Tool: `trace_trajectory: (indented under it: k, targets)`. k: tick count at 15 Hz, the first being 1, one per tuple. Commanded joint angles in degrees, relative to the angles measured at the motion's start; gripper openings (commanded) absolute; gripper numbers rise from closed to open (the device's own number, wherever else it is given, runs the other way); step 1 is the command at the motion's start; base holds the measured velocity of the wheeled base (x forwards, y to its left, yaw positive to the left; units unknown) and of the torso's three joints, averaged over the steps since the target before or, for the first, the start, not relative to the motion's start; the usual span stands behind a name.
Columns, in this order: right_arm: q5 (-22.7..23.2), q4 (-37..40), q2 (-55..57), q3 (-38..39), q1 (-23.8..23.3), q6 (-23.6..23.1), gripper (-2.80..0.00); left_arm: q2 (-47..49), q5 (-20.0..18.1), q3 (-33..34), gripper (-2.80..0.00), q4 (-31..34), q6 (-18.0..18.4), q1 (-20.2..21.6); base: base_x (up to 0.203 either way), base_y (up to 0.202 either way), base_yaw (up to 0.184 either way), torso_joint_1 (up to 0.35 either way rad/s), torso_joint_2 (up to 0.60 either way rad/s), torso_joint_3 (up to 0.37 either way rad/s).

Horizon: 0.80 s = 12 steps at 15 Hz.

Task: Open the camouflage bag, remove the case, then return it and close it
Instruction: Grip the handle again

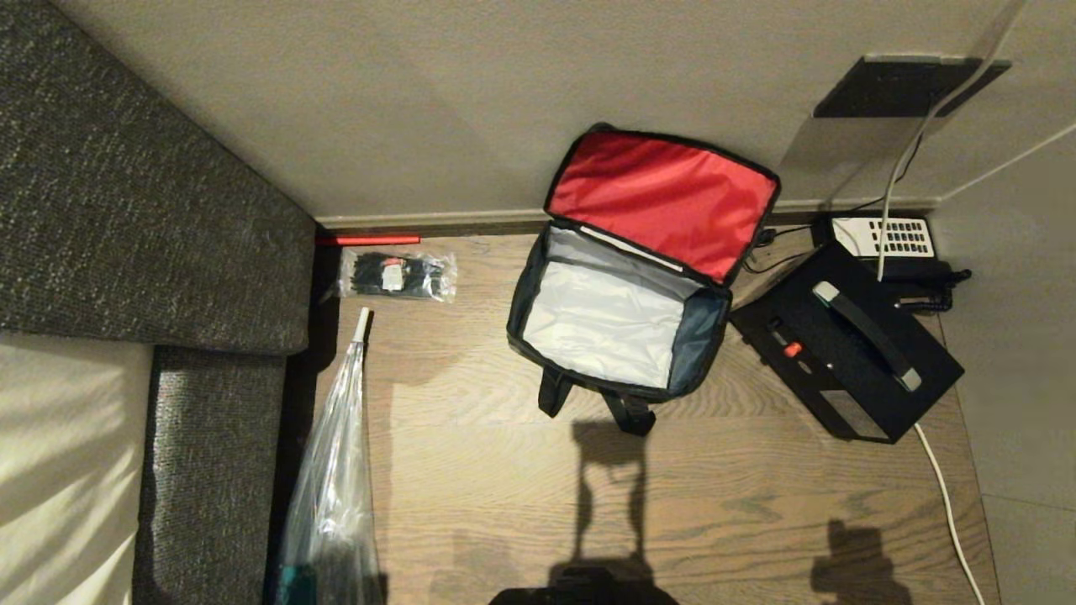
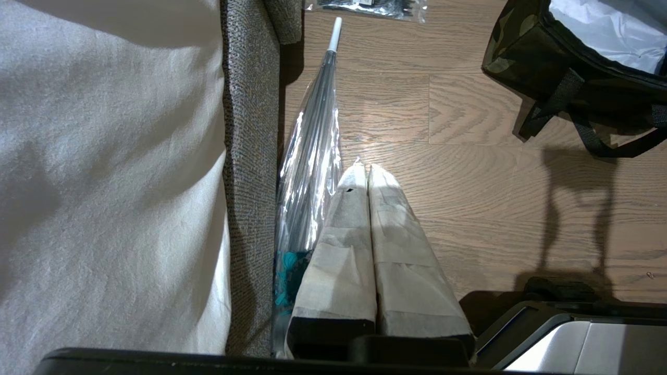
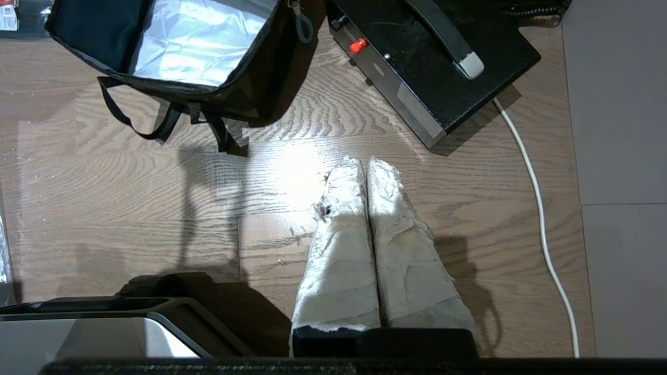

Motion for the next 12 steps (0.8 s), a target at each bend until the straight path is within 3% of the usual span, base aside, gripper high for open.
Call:
trace_trajectory:
  k: [1, 12]
  targets:
    - [0.0, 0.0, 0.0, 0.7, 0.0, 0.1, -2.8, -0.1, 0.0, 0.0, -2.8, 0.0, 0.0, 0.0, 0.0, 0.0, 0.0, 0.0, 0.0, 0.0]
    - [0.0, 0.0, 0.0, 0.7, 0.0, 0.1, -2.8, -0.1, 0.0, 0.0, -2.8, 0.0, 0.0, 0.0, 0.0, 0.0, 0.0, 0.0, 0.0, 0.0]
